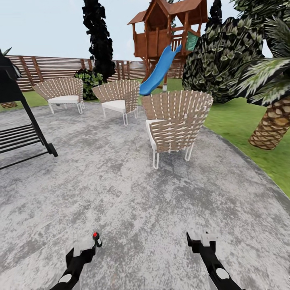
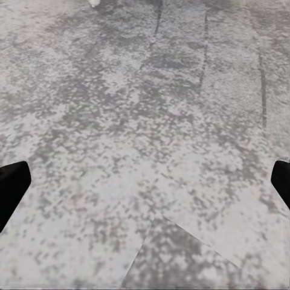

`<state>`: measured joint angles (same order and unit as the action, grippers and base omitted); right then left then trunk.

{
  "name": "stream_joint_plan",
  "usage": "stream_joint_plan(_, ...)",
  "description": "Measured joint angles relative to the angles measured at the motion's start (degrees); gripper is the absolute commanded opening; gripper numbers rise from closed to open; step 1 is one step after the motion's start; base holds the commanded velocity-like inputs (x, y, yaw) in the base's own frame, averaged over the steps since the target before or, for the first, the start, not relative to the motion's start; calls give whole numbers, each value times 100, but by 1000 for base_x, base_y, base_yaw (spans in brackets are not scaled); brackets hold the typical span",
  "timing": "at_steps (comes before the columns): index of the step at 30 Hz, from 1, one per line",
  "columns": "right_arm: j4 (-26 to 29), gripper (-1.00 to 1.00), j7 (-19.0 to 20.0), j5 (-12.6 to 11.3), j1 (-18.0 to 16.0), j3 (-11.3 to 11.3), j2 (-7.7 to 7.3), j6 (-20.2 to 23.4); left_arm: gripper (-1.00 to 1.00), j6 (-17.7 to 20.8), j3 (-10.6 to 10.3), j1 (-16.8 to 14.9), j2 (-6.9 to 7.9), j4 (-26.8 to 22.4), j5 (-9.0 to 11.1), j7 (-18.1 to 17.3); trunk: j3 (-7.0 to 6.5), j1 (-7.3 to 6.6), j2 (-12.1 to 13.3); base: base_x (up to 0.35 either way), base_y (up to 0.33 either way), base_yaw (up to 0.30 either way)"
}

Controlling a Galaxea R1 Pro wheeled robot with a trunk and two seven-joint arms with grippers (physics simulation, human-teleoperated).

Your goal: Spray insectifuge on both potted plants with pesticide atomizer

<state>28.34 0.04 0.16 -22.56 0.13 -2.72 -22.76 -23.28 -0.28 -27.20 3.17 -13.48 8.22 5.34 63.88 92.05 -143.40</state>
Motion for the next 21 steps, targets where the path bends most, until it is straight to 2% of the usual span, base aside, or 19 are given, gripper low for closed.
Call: stream_joint_plan(21,0,100,-12,0,0,0,0,0,100,-10,-32,-10,-22,7,-79,2,655,54,-28,0,0,0)
